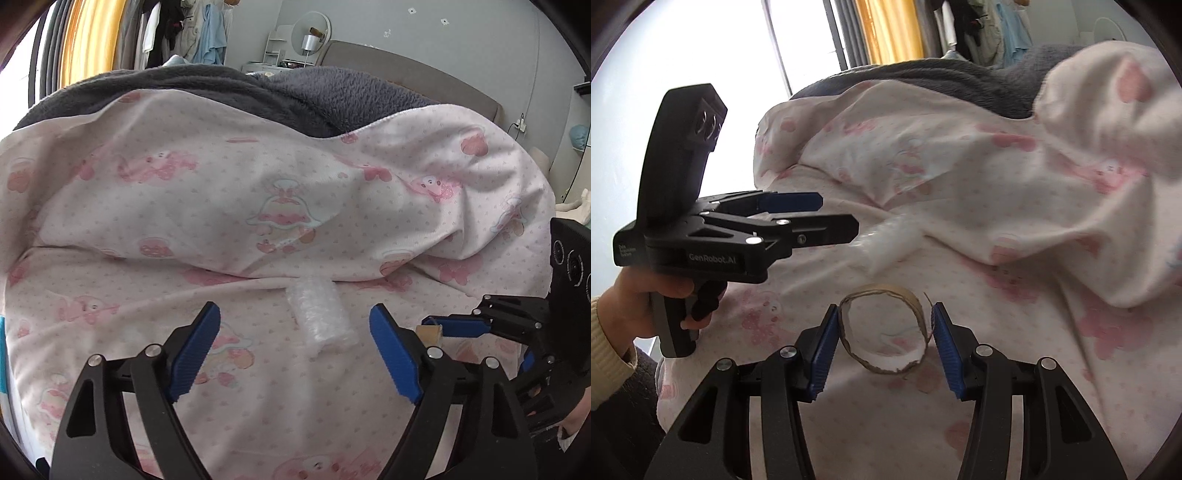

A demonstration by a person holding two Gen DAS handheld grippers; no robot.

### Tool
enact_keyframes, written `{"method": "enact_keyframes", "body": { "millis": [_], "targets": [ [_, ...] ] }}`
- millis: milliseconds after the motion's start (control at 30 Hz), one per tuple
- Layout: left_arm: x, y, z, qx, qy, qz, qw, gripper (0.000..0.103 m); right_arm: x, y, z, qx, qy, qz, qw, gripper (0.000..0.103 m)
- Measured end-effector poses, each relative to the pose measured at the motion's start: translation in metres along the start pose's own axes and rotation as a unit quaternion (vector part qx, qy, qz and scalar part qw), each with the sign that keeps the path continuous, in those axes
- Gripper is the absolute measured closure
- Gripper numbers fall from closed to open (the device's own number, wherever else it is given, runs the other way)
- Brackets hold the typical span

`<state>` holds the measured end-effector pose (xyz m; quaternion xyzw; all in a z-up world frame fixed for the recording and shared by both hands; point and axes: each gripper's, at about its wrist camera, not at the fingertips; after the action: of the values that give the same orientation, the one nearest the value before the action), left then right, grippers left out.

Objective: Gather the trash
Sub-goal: 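Grasp the bubble-wrap piece with the left tool while the right tool grasps the tape roll core, then carry both items over the teal bin and open both tools to drop them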

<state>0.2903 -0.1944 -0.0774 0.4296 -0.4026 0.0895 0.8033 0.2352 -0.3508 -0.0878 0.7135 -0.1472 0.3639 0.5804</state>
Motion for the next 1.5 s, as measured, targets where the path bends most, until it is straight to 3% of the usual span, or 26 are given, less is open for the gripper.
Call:
{"method": "enact_keyframes", "body": {
  "millis": [233, 367, 467, 600, 833, 933, 1167, 1233, 1267, 1500],
  "targets": [
    [-0.002, -0.02, 0.006, -0.001, -0.002, -0.025, 0.9997, 0.027, -0.005, 0.003, 0.016, 0.018, -0.025, -0.005, 1.0, 0.052],
    [0.0, -0.029, 0.003, -0.01, 0.01, -0.038, 0.9992, 0.033, -0.009, -0.005, 0.008, 0.016, -0.004, -0.02, 1.0, 0.052],
    [0.0, -0.037, 0.001, -0.011, 0.015, -0.052, 0.9985, 0.042, -0.012, -0.007, 0.006, 0.01, 0.006, -0.024, 1.0, 0.054],
    [-0.001, -0.041, -0.003, -0.02, 0.025, -0.059, 0.9978, 0.063, -0.011, -0.004, 0.012, 0.01, -0.003, -0.017, 1.0, 0.056],
    [-0.001, -0.027, -0.015, -0.018, 0.039, -0.046, 0.998, 0.066, -0.008, -0.003, 0.007, 0.008, 0.002, -0.009, 1.0, 0.056],
    [-0.002, -0.016, -0.017, -0.013, 0.035, -0.037, 0.9986, 0.066, -0.006, -0.003, 0.005, 0.008, 0.001, -0.004, 1.0, 0.04],
    [-0.004, 0.004, -0.024, -0.005, 0.035, -0.028, 0.999, 0.066, 0.001, -0.015, -0.003, -0.004, 0.006, -0.011, 1.0, 0.04],
    [-0.003, 0.005, -0.025, -0.005, 0.034, -0.027, 0.999, 0.066, 0.003, -0.023, -0.007, -0.019, 0.01, -0.026, 0.999, 0.042],
    [-0.004, 0.009, -0.027, -0.005, 0.033, -0.027, 0.9991, 0.066, 0.004, -0.026, -0.009, -0.025, 0.012, -0.034, 0.999, 0.056],
    [-0.01, 0.035, -0.04, 0.007, 0.025, -0.019, 0.9995, 0.066, 0.019, -0.028, -0.024, -0.035, 0.016, -0.023, 0.999, 0.057]
  ]
}}
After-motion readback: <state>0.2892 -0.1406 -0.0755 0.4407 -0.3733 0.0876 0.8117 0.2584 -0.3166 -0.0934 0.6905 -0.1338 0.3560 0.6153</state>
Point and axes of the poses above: each gripper's, at about its wrist camera, not at the fingertips, and y roughly against the way its jaws point, z to its right, x to its top, and after that the axes turned 10 degrees about -x, right-handed
